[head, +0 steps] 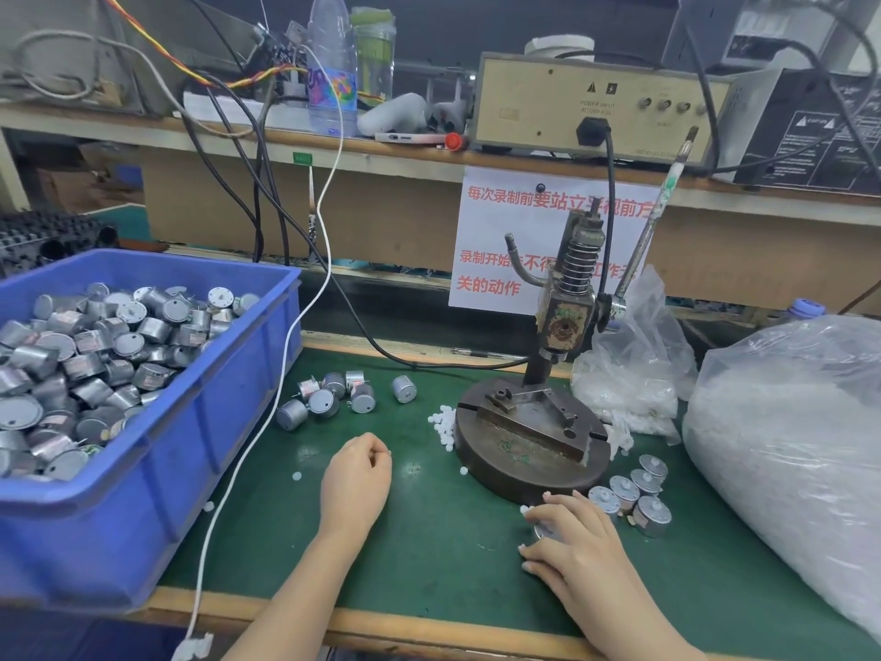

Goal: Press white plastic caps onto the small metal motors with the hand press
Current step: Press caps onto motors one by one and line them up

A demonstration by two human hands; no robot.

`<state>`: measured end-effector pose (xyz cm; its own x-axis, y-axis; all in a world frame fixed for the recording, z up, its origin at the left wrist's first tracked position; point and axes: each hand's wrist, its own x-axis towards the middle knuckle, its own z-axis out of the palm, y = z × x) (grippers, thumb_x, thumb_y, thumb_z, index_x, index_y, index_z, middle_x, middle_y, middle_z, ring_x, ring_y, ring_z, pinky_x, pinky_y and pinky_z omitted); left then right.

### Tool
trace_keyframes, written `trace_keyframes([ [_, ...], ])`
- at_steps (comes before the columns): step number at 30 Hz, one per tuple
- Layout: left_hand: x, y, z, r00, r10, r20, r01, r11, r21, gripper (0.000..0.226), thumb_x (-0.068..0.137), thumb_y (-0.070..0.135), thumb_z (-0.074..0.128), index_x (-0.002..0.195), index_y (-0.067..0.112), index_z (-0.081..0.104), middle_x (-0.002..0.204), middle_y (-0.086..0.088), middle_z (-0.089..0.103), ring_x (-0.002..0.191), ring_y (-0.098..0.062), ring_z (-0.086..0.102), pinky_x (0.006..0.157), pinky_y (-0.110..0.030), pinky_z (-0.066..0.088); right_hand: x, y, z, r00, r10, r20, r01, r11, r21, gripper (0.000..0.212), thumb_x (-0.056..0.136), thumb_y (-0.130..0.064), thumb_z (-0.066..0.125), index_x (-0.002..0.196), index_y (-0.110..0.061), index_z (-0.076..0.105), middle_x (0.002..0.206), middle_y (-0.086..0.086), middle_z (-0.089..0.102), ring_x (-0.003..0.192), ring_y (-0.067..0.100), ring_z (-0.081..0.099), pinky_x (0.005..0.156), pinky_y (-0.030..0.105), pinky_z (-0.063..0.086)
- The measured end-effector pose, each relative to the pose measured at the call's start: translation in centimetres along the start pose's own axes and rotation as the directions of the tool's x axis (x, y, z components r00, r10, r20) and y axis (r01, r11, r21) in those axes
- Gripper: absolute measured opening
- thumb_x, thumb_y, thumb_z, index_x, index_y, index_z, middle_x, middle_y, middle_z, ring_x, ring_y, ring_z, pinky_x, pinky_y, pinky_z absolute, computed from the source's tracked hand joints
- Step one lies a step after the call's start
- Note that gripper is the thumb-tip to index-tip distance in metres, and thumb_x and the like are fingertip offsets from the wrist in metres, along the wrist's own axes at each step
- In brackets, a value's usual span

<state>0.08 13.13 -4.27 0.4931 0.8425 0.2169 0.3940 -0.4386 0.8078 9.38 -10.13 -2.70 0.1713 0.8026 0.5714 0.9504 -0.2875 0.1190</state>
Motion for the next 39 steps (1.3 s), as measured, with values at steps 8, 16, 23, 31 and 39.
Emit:
trace_keyframes([
  [8, 0.1, -0.2, -0.1, 1.0, -0.023, -0.002, 0.023, 0.998, -0.063, 0.016, 0.084, 0.006, 0.047, 0.077, 0.009, 0.062, 0.077, 0.003, 0.061, 0.072, -0.016, 0.053, 0.055, -0.017, 0.035, -0.1, 0.1, 0.3, 0.984, 0.017, -0.178, -0.028, 0.998, -0.056, 0.048, 0.091, -0.036, 0.054, 0.048, -0.016, 0.06, 0.081, -0.004, 0.069, 0.094, 0.013, 0.045, 0.08, 0.025, 0.037],
  [16, 0.3, -0.2, -1.2, 0.988, -0.136, 0.079, 0.154, 0.936, -0.317, 0.026, 0.082, -0.001, 0.046, 0.071, 0.017, 0.062, 0.066, -0.002, 0.058, 0.064, -0.018, 0.053, 0.057, -0.025, 0.043, 5.1, -3.0, 1.7, 0.988, 0.153, 0.013, -0.15, 0.944, 0.295, 0.026, 0.061, -0.014, 0.086, 0.065, -0.011, 0.061, 0.079, 0.001, 0.064, 0.078, 0.019, 0.057, 0.072, 0.024, 0.036],
  [23, -0.4, -1.2, -3.1, 0.986, -0.099, 0.134, 0.138, 0.938, -0.319, 0.025, 0.082, -0.006, 0.046, 0.077, 0.011, 0.063, 0.072, -0.003, 0.06, 0.063, -0.013, 0.054, 0.053, -0.014, 0.042, 12.2, -6.1, 6.6, 0.963, 0.153, 0.22, -0.215, 0.931, 0.295, 0.026, 0.094, -0.032, 0.052, 0.098, -0.007, 0.059, 0.107, 0.005, 0.054, 0.101, 0.021, 0.048, 0.081, 0.026, 0.034],
  [31, -0.5, -1.6, -3.0, 0.998, -0.061, 0.036, 0.069, 0.944, -0.322, 0.025, 0.083, -0.004, 0.05, 0.072, 0.016, 0.062, 0.083, -0.003, 0.061, 0.071, -0.014, 0.056, 0.075, -0.034, 0.048, 10.4, -6.9, 8.1, 0.975, 0.079, 0.206, -0.151, 0.919, 0.364, 0.027, 0.091, -0.033, 0.056, 0.091, -0.009, 0.07, 0.095, 0.006, 0.06, 0.09, 0.022, 0.054, 0.078, 0.023, 0.036],
  [39, -0.3, -1.7, -2.6, 0.992, 0.069, 0.108, -0.042, 0.97, -0.239, 0.033, 0.079, -0.004, 0.055, 0.066, 0.026, 0.058, 0.081, 0.003, 0.057, 0.063, -0.003, 0.051, 0.062, -0.006, 0.038, 17.2, -4.7, 8.4, 0.878, 0.44, 0.192, -0.471, 0.714, 0.519, 0.02, 0.094, -0.022, 0.049, 0.101, -0.013, 0.065, 0.09, -0.003, 0.053, 0.088, 0.015, 0.052, 0.071, 0.023, 0.033],
])
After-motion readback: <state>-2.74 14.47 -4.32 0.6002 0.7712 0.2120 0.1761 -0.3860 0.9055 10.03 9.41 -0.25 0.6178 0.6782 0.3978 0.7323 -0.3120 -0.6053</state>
